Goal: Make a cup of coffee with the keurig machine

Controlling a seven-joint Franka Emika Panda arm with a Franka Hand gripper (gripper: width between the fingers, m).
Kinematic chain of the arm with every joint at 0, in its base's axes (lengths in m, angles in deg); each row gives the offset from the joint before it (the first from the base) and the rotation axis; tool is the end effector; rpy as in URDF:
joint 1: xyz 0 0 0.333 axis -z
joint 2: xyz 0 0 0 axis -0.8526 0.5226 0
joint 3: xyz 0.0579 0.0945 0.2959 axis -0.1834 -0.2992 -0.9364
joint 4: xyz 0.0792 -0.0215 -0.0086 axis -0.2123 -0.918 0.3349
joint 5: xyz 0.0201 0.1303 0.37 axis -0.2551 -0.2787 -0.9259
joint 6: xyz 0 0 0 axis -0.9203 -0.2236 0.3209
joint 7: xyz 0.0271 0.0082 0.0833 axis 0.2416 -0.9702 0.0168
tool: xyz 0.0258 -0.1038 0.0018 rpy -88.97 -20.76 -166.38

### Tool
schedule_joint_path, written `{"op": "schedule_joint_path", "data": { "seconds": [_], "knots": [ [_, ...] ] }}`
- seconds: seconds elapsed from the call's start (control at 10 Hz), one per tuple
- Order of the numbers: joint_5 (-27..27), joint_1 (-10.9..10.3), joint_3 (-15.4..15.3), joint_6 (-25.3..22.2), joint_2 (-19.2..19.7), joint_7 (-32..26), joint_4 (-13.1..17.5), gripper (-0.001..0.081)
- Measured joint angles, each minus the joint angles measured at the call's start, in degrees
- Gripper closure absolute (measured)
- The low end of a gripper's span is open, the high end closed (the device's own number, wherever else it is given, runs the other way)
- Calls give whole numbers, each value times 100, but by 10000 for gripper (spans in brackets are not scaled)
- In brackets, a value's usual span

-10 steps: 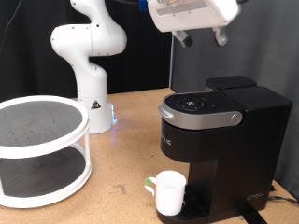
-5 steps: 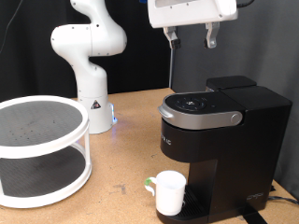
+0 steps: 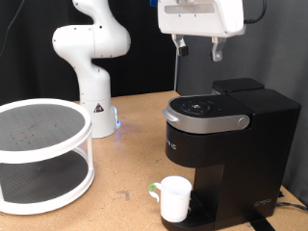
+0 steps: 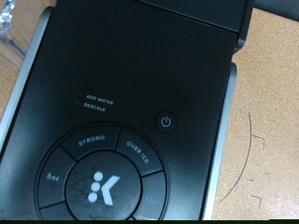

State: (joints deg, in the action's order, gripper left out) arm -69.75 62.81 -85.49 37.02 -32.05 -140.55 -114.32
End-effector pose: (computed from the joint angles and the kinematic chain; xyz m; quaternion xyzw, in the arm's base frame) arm 0.5054 0.0931 0.5303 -0.8736 -0.4770 -0.0919 0.0288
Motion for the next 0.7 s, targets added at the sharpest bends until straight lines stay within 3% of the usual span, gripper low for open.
{"op": "schedule_joint_path", "data": {
  "seconds": [0.4,0.7],
  "knots": [
    [172,-3,-52,44,258,38,16,-2],
    [261,-3,-94,405,407,64,-90,-2]
  ]
}}
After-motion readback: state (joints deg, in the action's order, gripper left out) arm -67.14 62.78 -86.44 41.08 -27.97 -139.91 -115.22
